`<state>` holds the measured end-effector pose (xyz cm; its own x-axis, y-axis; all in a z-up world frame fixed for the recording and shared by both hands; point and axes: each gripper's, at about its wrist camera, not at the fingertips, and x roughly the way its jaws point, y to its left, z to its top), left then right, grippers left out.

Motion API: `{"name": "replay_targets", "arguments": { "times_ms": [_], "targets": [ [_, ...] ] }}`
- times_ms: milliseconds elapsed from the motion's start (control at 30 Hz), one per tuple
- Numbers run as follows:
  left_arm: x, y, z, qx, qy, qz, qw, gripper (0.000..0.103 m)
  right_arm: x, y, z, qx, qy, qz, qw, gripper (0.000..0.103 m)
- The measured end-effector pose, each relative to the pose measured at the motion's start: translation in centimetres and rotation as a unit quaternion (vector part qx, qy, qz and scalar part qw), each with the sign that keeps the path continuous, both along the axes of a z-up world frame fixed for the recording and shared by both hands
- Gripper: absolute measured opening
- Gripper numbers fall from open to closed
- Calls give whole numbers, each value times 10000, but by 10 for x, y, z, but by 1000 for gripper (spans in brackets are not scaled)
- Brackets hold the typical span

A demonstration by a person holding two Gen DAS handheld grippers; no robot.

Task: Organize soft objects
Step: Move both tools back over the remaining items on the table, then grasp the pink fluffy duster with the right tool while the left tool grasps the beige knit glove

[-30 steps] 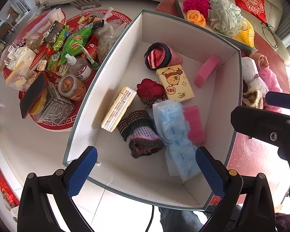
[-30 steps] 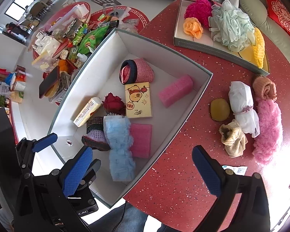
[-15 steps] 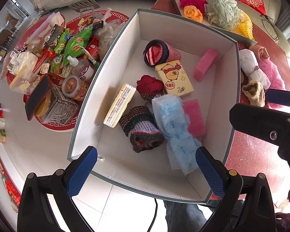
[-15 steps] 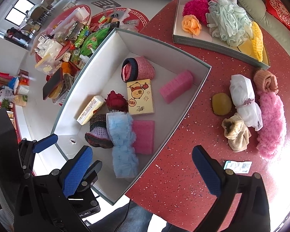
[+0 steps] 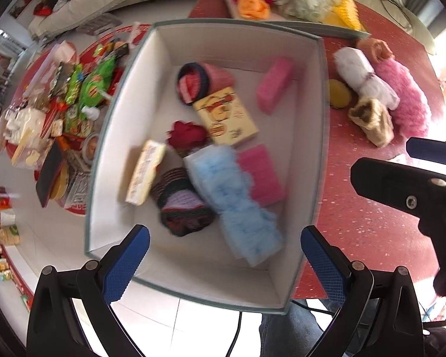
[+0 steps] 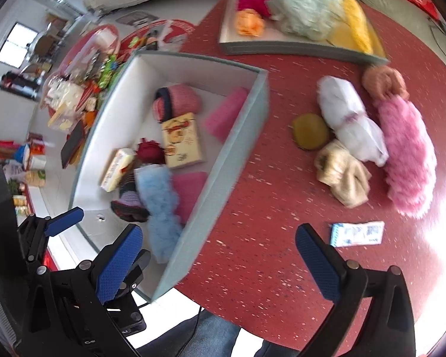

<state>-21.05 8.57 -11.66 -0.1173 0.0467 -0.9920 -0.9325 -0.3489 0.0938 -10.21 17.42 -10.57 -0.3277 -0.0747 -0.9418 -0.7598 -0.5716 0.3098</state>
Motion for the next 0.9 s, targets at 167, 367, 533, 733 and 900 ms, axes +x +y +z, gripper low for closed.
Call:
{"name": "replay_targets", "arguments": {
  "times_ms": [167, 367, 533, 733, 900],
  "targets": [
    [44, 25, 0, 13, -161, -540, 9984, 102, 64, 21, -11, -141, -100, -713, 9973, 103],
    [104, 60, 3, 86, -654, -1011, 9927, 102, 157, 44, -33, -275, -433, -1746, 9833, 103],
    [128, 95, -24, 24, -1510, -269, 9882, 102, 214, 48, -56, -425, -771, -2178, 9720, 103],
    [120, 127, -71, -166, -1561, 1062, 9819, 102, 241, 51, -72, -495, -886, -2276, 9684, 103],
    [112, 141, -88, -101, -1316, 1490, 9800, 102, 234, 89, -67, -125, -758, -2161, 9733, 103]
  ]
}}
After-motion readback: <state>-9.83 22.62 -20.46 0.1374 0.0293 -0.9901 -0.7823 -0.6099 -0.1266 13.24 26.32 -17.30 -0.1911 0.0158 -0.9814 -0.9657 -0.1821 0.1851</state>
